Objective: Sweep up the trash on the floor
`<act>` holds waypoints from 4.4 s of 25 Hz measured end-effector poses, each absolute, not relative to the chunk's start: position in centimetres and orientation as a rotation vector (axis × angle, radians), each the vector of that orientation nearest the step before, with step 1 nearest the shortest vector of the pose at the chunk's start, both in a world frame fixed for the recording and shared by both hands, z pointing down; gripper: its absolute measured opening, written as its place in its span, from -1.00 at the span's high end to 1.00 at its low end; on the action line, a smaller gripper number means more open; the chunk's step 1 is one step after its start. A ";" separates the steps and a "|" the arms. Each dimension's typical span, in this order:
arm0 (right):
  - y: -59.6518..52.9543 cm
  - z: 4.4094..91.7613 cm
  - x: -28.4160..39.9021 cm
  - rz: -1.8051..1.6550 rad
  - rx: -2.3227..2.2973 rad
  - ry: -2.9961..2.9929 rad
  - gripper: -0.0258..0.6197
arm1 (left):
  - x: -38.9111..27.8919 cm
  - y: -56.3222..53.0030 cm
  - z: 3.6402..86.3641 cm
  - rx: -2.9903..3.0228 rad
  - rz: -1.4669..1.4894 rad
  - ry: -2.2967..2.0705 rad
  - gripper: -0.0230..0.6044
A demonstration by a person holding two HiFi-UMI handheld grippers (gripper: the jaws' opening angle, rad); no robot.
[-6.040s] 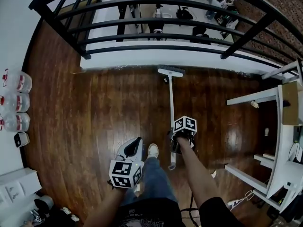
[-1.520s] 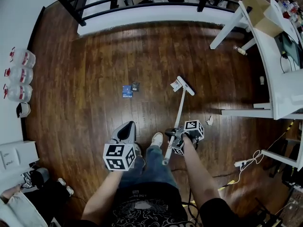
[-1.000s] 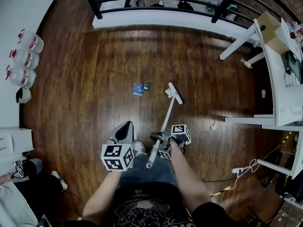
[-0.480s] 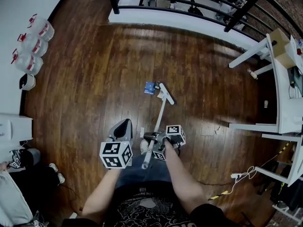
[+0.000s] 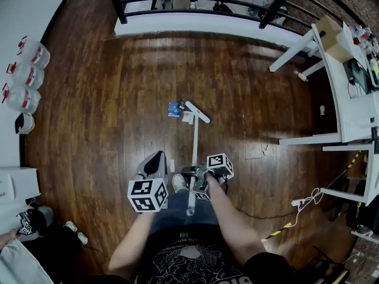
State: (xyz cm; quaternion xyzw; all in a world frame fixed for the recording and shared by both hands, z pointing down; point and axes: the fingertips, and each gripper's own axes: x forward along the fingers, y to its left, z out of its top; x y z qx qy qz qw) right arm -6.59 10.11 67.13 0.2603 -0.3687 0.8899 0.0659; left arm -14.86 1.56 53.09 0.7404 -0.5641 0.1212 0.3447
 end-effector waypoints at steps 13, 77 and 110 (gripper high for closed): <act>14.0 64.6 11.6 2.732 1.135 -1.205 0.92 | 3.7 2.2 52.8 2.178 0.404 -1.055 0.91; 3.3 65.5 -7.1 3.295 0.911 -0.954 0.92 | -18.2 -0.8 55.0 1.931 0.443 -1.437 0.91; 15.6 65.2 -1.1 2.134 0.658 -1.237 0.92 | -19.6 3.8 55.5 1.801 0.295 -1.521 0.91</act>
